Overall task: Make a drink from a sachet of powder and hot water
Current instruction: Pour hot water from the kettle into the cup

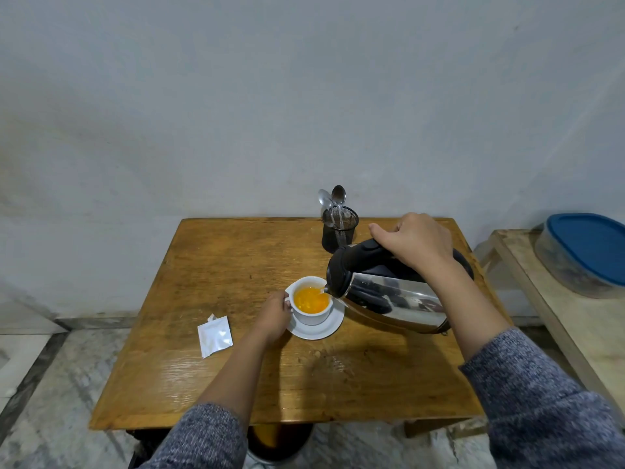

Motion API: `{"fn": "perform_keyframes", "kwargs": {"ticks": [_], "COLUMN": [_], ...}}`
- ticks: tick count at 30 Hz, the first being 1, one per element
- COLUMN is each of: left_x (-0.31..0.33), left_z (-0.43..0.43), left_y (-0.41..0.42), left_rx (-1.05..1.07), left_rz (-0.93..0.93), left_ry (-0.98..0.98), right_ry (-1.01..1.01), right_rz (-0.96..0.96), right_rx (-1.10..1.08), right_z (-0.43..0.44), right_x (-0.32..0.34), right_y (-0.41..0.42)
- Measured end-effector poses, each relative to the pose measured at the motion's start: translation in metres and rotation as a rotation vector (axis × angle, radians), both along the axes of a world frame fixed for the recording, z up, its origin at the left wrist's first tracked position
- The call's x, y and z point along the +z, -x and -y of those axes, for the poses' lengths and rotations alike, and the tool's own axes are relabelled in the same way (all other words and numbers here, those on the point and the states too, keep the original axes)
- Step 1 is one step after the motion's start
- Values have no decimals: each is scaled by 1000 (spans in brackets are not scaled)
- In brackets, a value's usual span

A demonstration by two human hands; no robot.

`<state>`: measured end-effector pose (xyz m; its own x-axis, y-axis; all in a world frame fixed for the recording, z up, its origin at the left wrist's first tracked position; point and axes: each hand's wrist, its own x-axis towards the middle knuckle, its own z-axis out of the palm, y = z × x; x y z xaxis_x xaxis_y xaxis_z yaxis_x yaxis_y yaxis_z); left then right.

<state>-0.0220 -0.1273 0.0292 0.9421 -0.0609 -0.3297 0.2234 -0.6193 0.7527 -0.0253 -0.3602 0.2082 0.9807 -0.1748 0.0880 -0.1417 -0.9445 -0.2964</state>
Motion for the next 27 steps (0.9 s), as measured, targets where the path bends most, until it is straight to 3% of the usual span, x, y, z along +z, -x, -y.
{"fn": "perform_keyframes", "kwargs": {"ticks": [27], "left_x": [3], "left_z": [2], "left_y": [2], "left_rx": [14], "left_rz": [-26], "left_ry": [10], "right_ry": [5], "right_rz": [-1], "right_rx": [27], "right_z": [-4], "right_x": [5], "right_y": [-1]}}
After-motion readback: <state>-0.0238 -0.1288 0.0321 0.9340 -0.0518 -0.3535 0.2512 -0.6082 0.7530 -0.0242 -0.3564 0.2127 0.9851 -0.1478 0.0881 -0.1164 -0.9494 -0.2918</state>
